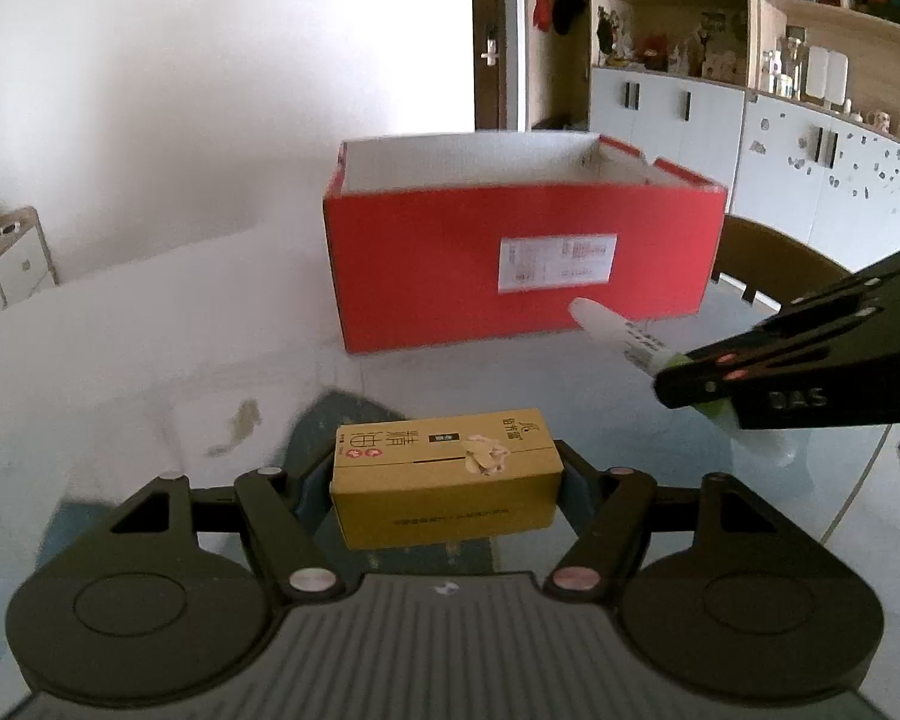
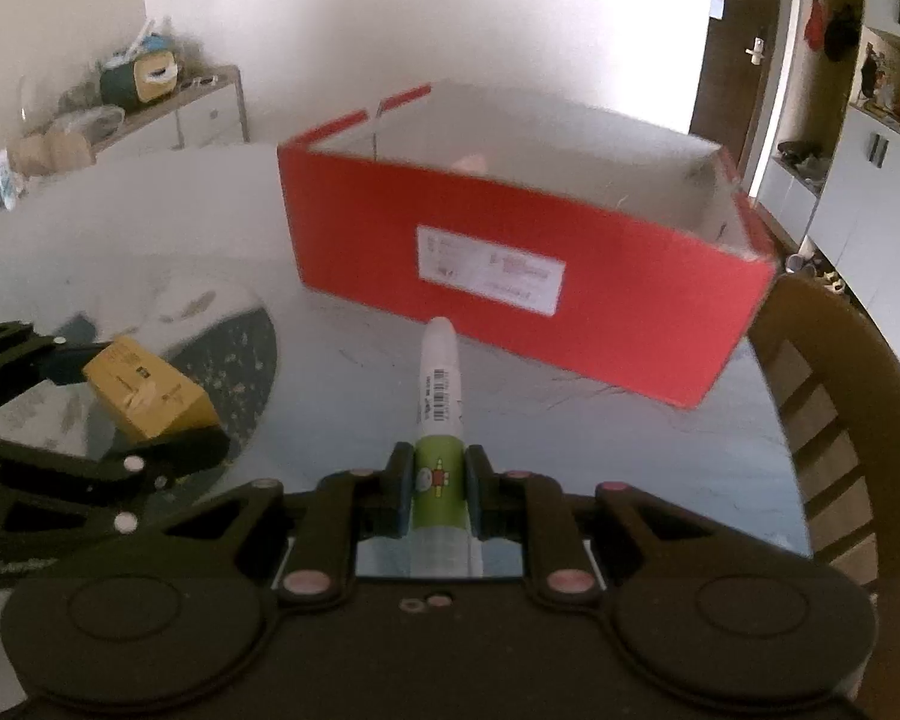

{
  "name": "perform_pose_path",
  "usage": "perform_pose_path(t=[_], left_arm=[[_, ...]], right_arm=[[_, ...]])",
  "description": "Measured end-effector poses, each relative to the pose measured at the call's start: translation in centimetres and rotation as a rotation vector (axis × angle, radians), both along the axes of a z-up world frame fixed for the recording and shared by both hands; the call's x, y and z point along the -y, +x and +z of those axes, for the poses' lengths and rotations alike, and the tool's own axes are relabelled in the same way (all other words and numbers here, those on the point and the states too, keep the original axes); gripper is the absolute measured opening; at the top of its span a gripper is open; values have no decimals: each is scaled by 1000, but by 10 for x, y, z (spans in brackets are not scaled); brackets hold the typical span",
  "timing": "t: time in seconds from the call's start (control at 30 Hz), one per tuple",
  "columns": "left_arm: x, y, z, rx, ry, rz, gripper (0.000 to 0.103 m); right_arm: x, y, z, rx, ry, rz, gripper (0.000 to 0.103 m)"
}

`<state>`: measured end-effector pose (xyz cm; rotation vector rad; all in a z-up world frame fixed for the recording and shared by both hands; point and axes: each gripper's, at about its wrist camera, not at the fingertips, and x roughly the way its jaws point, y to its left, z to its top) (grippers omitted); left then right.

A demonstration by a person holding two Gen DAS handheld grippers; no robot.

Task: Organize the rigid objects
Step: 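Carry the yellow box and the glue stick over the red box with both tools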

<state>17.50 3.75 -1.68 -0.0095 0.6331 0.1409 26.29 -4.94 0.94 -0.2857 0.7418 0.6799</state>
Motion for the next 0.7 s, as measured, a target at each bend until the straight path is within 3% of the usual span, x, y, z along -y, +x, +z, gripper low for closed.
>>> perform_pose_path(t=[0.33,0.7], left_arm=[[0,18,44,45,37,-15,73],[-1,59,89,79,89,-23,73]], right_arm=[[15,-1,50,57,11,-8,16],[16,23,87,132,39,-43,16]])
